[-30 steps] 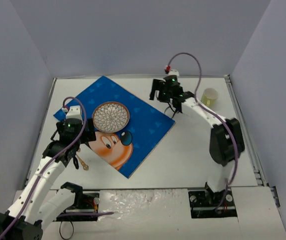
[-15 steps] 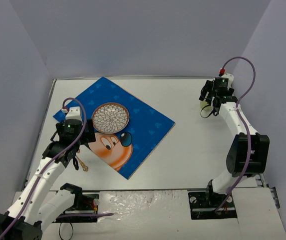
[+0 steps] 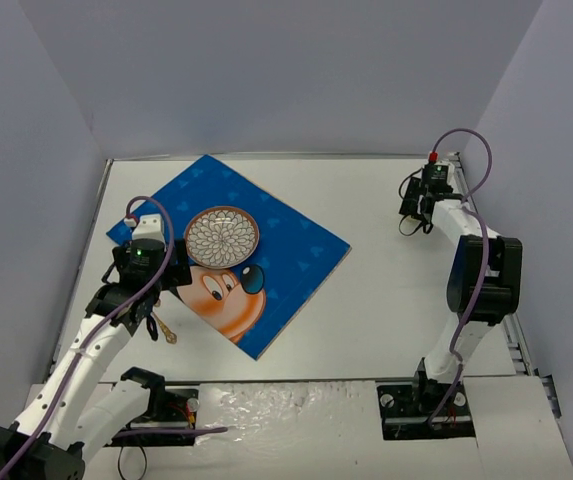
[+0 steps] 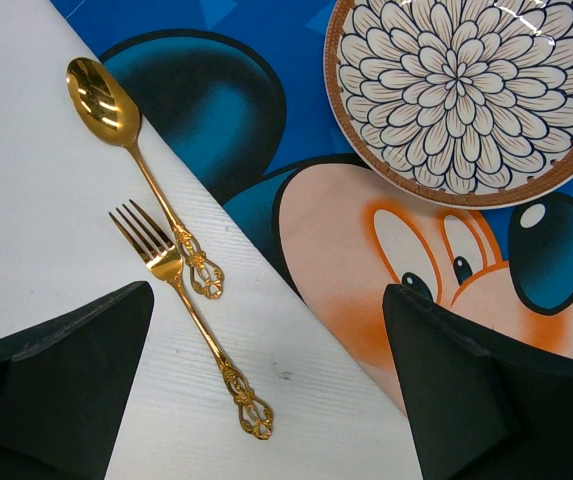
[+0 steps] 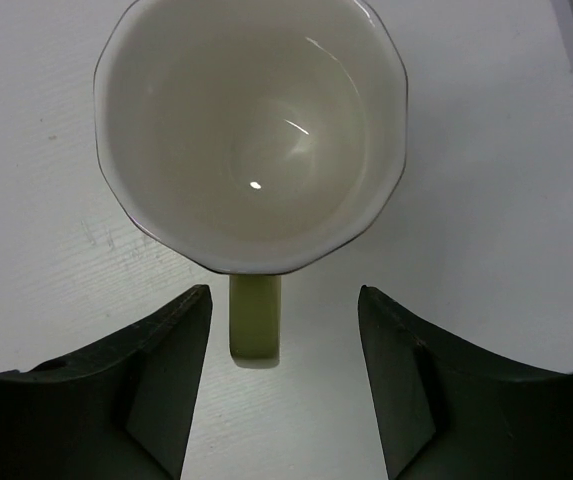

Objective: Set the dinner table for one person

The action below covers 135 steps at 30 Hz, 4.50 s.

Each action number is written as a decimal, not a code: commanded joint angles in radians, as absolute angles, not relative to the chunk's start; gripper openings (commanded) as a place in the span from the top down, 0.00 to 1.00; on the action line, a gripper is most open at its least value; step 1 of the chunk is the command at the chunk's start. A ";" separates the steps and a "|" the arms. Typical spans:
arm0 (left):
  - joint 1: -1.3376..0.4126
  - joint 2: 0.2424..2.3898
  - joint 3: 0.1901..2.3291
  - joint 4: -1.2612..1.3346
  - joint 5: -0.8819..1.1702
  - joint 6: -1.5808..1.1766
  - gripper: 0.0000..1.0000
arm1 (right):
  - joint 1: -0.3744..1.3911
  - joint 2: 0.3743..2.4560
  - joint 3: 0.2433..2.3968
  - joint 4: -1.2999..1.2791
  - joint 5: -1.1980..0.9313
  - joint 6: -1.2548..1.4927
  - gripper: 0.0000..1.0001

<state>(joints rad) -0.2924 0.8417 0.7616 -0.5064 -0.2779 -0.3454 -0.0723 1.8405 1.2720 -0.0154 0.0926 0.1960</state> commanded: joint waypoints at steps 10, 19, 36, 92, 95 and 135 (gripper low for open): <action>-0.285 0.847 0.787 -0.471 -0.293 -0.356 0.03 | -0.075 1.879 1.357 0.110 0.094 0.144 0.69; -0.285 0.853 0.787 -0.467 -0.291 -0.355 0.03 | -0.043 1.815 1.328 0.110 0.122 0.119 1.00; -0.285 0.867 0.788 -0.454 -0.295 -0.354 0.03 | 0.435 1.467 1.177 0.141 0.159 0.153 1.00; -0.285 0.855 0.787 -0.462 -0.293 -0.370 0.03 | 0.675 1.472 0.753 0.424 0.361 0.403 0.75; -0.285 0.854 0.787 -0.475 -0.296 -0.383 0.03 | 0.678 1.399 0.759 0.359 0.354 0.400 0.41; -0.014 1.061 0.535 -0.511 -0.288 -0.915 0.22 | 0.567 1.029 0.907 0.041 0.011 0.257 0.01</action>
<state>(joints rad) -0.0189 1.0442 0.5224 -0.5341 -0.2667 -0.8949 0.5697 1.0574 0.9073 -0.0113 0.0314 0.2551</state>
